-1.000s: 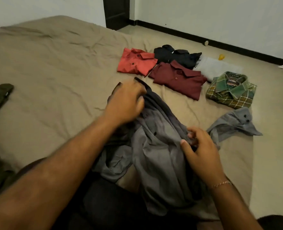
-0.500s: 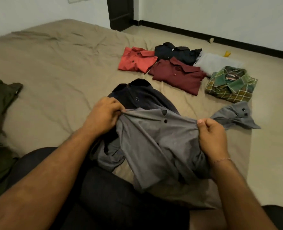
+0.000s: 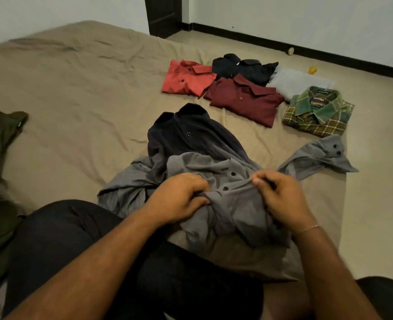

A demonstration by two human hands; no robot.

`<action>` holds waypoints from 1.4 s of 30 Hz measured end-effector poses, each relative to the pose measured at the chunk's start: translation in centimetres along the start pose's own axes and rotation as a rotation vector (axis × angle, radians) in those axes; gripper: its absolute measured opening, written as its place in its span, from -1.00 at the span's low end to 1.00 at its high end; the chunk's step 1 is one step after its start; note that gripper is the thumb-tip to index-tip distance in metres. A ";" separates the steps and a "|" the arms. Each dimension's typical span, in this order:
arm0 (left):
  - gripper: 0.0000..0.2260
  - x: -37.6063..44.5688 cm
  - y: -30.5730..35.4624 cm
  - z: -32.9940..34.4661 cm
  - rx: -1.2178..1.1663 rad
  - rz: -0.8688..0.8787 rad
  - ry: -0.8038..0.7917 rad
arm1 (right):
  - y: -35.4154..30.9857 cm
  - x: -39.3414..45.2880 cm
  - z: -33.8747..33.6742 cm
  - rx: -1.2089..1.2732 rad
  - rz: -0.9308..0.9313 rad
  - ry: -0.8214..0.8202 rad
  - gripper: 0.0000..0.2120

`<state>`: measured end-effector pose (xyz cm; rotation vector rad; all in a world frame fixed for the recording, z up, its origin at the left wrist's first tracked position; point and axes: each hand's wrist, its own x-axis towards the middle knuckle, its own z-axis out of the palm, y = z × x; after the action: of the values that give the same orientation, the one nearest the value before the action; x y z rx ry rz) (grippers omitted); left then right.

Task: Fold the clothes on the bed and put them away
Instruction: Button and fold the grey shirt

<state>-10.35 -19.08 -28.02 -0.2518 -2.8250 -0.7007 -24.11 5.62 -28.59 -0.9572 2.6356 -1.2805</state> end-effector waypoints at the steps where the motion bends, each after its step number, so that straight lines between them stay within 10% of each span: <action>1: -0.89 -0.5 -0.5 -1.1 -0.115 0.022 0.044 | -0.8 0.2 -1.0 0.152 -0.010 0.013 -0.87; 8: -0.83 -2.7 -3.1 -3.8 -0.339 -0.213 0.277 | 2.3 1.1 -0.3 0.053 0.145 0.118 -0.80; 13: -0.74 -3.3 -5.3 -4.3 0.059 -0.438 -0.192 | 2.5 0.2 0.0 0.067 0.290 0.276 -0.86; 16: -0.73 -2.1 -3.6 -4.0 -0.038 -0.439 0.126 | 1.4 0.2 0.6 -0.085 0.431 0.095 -0.52; 19: -0.77 0.9 -0.6 -3.9 -0.130 -0.291 0.315 | -1.1 -0.6 2.2 -0.195 0.255 -0.028 -0.76; 22: -0.79 5.0 0.5 -2.8 -0.211 -0.431 0.180 | -4.9 -1.4 4.2 -0.087 -0.148 -0.191 -0.83; 25: -0.63 7.9 0.1 0.0 -0.018 -0.580 -0.091 | -6.2 -1.6 4.9 0.156 -0.105 -0.450 -0.84; 29: -0.81 6.5 -0.7 2.6 0.018 -0.595 -0.012 | -0.8 -0.6 3.0 -0.104 0.255 -0.102 -0.55; 32: -0.80 3.6 -1.8 1.3 -0.137 -0.643 0.179 | 3.4 -0.1 0.7 -0.436 0.487 -0.148 -0.52; 39: -0.85 -0.2 -3.2 -3.3 -0.046 -0.769 0.280 | -1.8 4.1 -1.2 -0.254 0.340 0.473 -0.86; 42: -0.88 -0.9 -1.2 -4.2 0.031 -0.554 0.547 | -6.8 6.7 -1.1 -0.142 0.178 0.549 -0.88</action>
<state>-9.04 -22.25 -25.11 0.6530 -2.3598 -0.6883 -26.38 -0.51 -21.55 -0.4005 3.1596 -1.5005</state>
